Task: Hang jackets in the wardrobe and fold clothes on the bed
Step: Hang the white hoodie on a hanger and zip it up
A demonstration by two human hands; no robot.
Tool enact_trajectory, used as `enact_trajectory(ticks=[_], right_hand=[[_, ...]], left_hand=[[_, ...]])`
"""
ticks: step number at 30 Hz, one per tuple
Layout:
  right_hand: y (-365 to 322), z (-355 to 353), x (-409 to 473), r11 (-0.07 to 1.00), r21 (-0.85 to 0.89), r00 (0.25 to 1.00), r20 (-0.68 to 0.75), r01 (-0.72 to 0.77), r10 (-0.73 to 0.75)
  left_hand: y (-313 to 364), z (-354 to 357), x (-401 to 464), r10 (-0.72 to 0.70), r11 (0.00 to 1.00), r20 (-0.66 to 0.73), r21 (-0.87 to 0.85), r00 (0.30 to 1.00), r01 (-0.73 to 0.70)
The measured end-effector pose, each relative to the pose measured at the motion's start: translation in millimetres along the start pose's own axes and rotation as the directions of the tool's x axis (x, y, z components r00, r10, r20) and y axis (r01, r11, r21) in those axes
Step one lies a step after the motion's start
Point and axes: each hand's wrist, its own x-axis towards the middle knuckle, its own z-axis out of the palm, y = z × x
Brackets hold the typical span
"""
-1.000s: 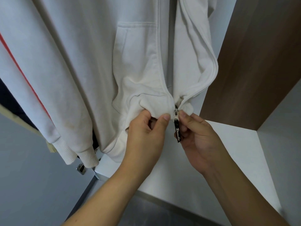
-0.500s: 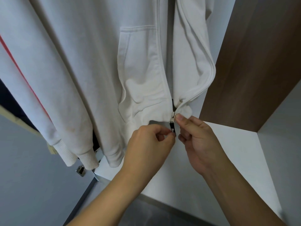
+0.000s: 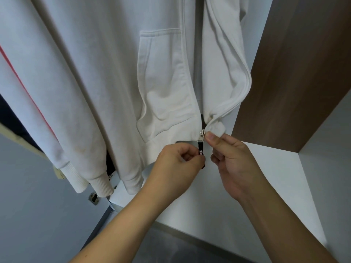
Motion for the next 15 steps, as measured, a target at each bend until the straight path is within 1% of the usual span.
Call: enact_trajectory(ticks=[4,6,7,10,12,15], right_hand=[[-0.2,-3.9,0.9,0.999,-0.012,0.999,-0.008,0.033,-0.033],[0.7,-6.3,1.5,0.996,-0.054,0.998,-0.007,0.070,-0.070],[1.6,-6.7,1.5,0.992,-0.086,0.996,0.005,0.091,-0.091],[6.2,-6.0,-0.4,0.962,-0.234,0.990,0.044,0.138,-0.131],[9.6,-5.8,-0.4,0.940,-0.296,0.985,0.058,0.172,-0.162],[9.0,-7.7,0.8,0.938,-0.286,0.980,0.033,0.196,-0.195]], left_hand=[[12.9,-6.3,2.9,-0.076,0.988,-0.004,-0.136,0.997,0.075],[21.9,-13.3,6.3,-0.091,0.992,0.028,-0.089,0.995,0.093],[27.1,-17.5,6.4,-0.081,0.993,0.050,-0.076,0.995,0.085],[44.6,-26.9,6.3,-0.128,0.969,0.084,-0.202,0.988,0.143],[52.6,-27.7,12.7,-0.158,0.957,0.089,-0.233,0.983,0.175],[62.8,-21.3,30.1,-0.247,0.919,0.120,-0.286,0.962,0.272]])
